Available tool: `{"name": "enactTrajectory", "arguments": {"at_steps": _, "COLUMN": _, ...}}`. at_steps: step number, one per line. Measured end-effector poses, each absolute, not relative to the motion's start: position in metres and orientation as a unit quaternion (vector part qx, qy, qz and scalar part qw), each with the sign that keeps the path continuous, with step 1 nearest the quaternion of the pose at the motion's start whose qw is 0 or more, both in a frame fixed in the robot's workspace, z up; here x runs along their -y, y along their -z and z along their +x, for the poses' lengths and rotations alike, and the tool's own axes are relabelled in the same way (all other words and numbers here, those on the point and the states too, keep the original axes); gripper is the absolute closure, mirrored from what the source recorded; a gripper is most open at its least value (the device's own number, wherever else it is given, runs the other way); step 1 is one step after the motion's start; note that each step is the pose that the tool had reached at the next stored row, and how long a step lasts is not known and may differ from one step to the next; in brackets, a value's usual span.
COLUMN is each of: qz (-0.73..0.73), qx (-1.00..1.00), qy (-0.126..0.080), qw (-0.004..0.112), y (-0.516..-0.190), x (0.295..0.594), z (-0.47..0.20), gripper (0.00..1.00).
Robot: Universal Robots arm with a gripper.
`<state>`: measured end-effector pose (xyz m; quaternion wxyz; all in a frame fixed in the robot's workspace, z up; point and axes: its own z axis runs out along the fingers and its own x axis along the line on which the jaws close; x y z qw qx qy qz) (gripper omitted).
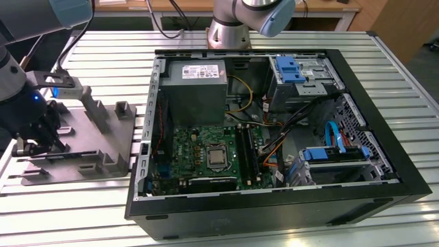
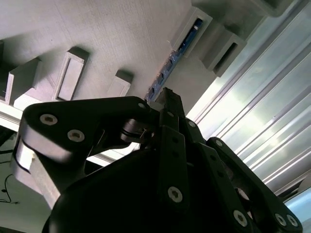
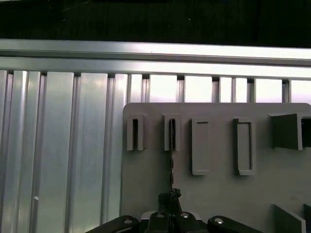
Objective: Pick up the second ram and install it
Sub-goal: 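Pick up the second ram and move it above second insertion slot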
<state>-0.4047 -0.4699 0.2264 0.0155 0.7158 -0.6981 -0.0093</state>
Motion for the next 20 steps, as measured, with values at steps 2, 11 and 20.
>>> {"name": "enactTrajectory", "arguments": {"at_steps": 2, "qz": 0.717, "qx": 0.696, "qy": 0.013, "qw": 0.012, "y": -0.226, "x": 0.47, "z": -0.405, "gripper": 0.89}}
{"name": "enactTrajectory", "arguments": {"at_steps": 11, "qz": 0.726, "qx": 0.687, "qy": 0.014, "qw": 0.011, "y": -0.225, "x": 0.47, "z": -0.405, "gripper": 0.77}}
{"name": "enactTrajectory", "arguments": {"at_steps": 20, "qz": 0.725, "qx": 0.688, "qy": 0.014, "qw": 0.01, "y": -0.213, "x": 0.47, "z": -0.406, "gripper": 0.7}}
